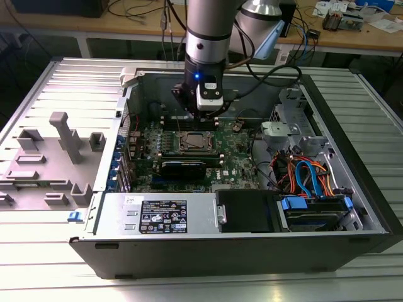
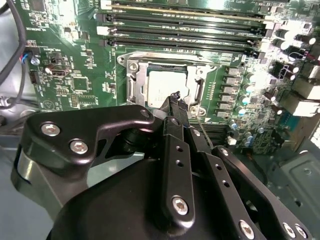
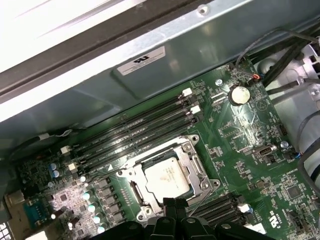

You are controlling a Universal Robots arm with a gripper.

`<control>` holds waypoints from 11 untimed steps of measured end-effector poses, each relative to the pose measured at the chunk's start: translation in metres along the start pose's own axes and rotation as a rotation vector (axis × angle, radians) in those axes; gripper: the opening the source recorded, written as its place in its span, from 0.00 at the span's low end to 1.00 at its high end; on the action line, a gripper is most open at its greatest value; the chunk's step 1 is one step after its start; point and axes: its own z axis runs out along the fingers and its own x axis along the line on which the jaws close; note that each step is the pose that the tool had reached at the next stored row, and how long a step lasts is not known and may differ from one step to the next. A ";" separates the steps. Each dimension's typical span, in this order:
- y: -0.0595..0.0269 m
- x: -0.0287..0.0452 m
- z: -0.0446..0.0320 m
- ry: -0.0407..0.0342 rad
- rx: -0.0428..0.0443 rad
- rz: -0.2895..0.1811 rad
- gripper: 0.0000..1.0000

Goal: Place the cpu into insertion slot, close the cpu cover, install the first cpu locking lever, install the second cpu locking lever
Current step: 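Install the first cpu locking lever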

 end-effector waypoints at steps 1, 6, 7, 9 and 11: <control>-0.0006 0.0011 0.0000 0.0000 0.0000 0.000 0.11; -0.0039 0.0083 0.0003 0.0000 0.0000 0.000 0.11; -0.0048 0.0104 0.0003 0.0000 0.0000 0.000 0.11; -0.0076 0.0163 0.0005 -0.0008 -0.0003 0.000 0.11; -0.0088 0.0190 0.0007 -0.0013 -0.0004 -0.008 0.11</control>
